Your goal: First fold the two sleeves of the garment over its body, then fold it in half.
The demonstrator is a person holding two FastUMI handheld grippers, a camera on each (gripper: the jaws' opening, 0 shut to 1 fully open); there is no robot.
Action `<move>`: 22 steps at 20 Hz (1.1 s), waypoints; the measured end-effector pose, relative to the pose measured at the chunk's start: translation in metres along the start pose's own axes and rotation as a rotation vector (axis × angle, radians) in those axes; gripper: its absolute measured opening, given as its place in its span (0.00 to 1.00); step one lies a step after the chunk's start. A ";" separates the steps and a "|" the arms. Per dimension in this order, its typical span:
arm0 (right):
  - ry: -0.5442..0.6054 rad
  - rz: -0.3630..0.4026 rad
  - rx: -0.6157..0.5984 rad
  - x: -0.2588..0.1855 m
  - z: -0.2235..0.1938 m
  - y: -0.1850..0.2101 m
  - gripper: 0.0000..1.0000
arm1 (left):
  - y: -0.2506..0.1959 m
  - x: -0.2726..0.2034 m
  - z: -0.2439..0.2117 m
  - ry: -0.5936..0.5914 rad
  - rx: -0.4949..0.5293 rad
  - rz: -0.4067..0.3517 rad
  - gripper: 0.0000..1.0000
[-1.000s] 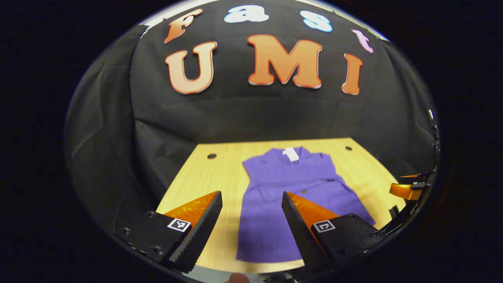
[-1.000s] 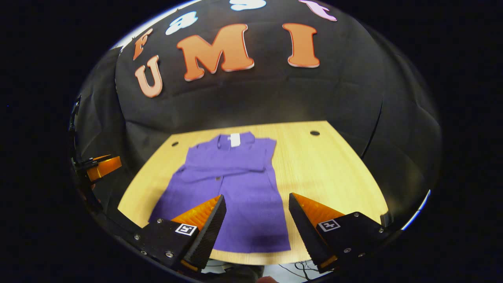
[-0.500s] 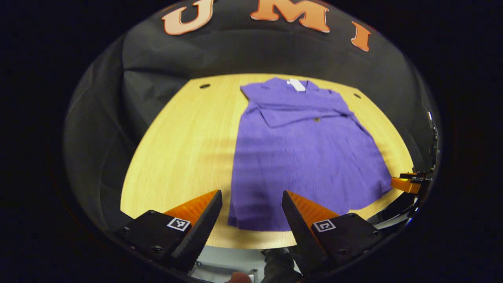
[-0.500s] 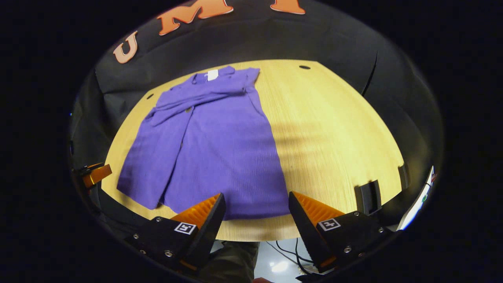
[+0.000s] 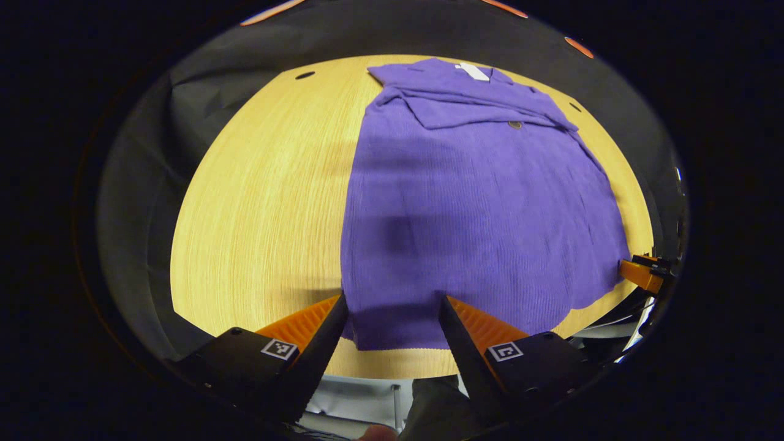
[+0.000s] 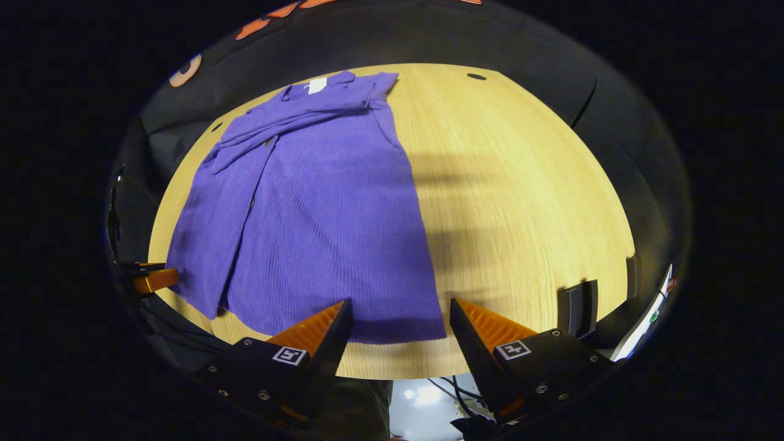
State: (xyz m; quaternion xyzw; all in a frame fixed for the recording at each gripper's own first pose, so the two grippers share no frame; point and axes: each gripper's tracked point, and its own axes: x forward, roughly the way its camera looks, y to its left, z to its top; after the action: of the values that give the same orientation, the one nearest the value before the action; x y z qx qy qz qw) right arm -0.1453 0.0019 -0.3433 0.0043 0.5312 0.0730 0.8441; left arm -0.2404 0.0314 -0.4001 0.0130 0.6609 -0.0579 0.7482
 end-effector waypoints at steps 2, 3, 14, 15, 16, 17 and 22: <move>0.046 -0.009 -0.015 0.002 -0.005 0.002 0.92 | 0.003 0.007 -0.006 0.070 -0.017 0.023 0.97; 0.050 -0.013 -0.027 0.002 -0.004 0.002 0.87 | 0.005 0.008 -0.005 0.085 -0.029 0.019 0.96; 0.131 0.112 0.067 0.008 0.014 0.024 0.11 | 0.012 0.023 0.019 0.217 0.000 0.029 0.29; 0.134 0.138 0.085 0.008 0.015 0.029 0.08 | 0.010 0.020 0.022 0.211 0.010 0.017 0.14; 0.138 0.169 0.110 0.006 0.017 0.036 0.07 | 0.009 0.019 0.021 0.210 0.006 0.008 0.07; 0.143 0.199 0.128 0.002 0.018 0.041 0.06 | 0.009 0.015 0.021 0.209 -0.011 0.003 0.07; 0.086 0.262 0.095 -0.026 0.054 0.046 0.06 | 0.006 -0.018 0.046 0.140 -0.057 -0.065 0.05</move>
State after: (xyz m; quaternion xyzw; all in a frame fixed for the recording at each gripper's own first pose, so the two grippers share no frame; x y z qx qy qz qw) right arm -0.1132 0.0480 -0.2925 0.1102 0.5648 0.1575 0.8025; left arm -0.1966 0.0340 -0.3767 -0.0257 0.7130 -0.0626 0.6979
